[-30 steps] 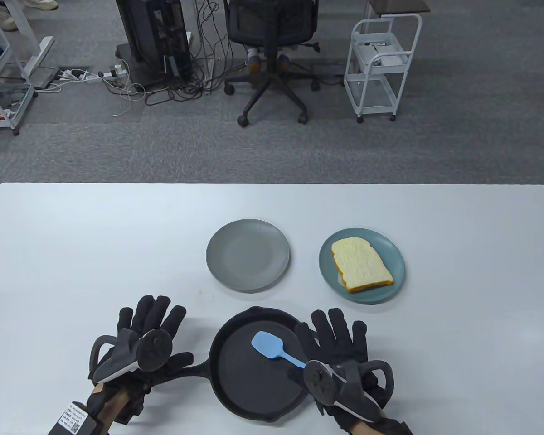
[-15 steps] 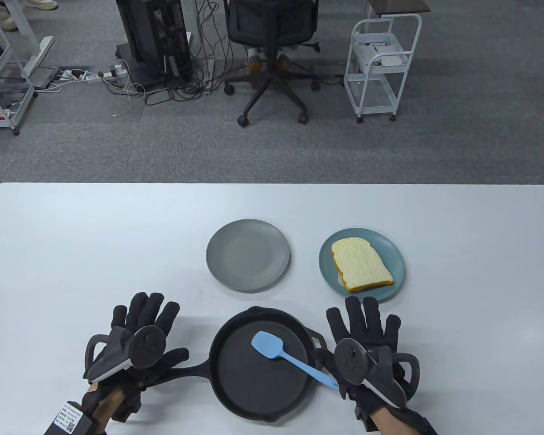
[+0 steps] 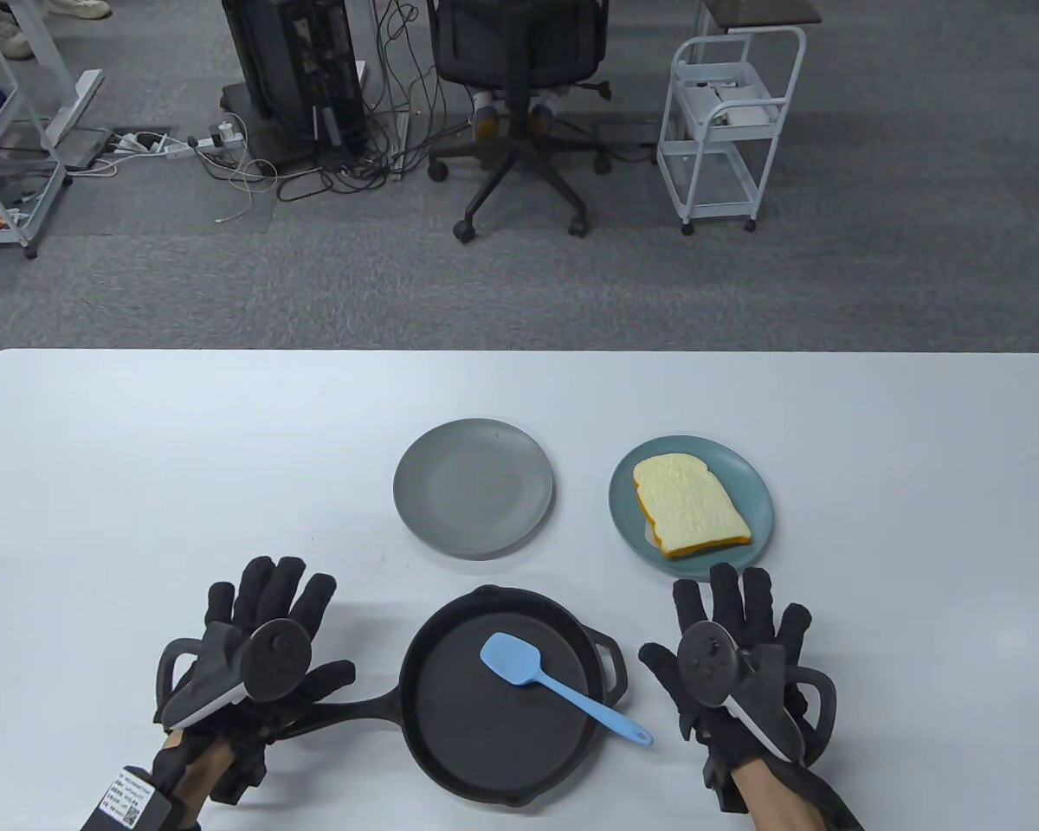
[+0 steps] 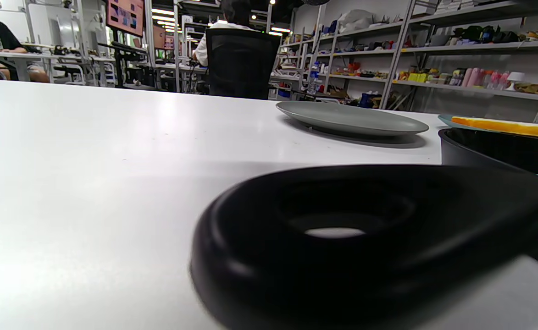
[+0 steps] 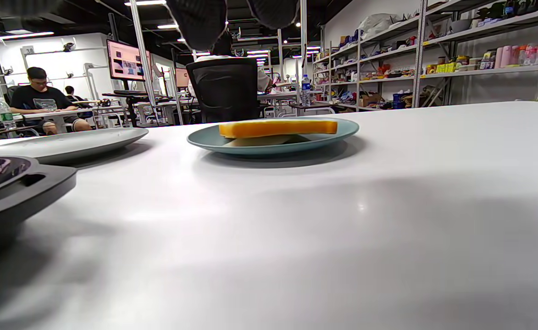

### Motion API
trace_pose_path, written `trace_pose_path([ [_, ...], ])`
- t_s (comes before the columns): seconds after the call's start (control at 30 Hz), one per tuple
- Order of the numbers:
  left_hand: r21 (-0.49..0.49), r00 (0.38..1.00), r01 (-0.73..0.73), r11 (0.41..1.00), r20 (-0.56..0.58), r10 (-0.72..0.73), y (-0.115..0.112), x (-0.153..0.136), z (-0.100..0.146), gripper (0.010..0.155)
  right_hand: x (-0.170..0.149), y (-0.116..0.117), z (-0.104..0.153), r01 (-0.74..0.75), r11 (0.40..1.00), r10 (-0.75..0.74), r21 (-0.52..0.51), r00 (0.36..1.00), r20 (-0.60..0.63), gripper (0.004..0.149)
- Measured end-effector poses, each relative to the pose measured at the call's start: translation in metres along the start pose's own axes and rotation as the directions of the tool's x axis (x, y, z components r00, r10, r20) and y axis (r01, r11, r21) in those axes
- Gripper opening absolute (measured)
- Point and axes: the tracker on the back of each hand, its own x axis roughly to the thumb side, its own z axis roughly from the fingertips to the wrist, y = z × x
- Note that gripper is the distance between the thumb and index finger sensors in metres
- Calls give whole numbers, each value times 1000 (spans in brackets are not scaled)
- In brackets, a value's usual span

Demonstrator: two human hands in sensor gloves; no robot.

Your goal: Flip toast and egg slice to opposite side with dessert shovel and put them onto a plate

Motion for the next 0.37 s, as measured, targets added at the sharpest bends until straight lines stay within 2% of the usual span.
trace_pose_path([
  [0.37, -8, 1000, 15, 1000, 2, -15, -1, 1, -1, 99, 4, 0, 1, -5, 1000, 5, -14, 1000, 24, 85],
])
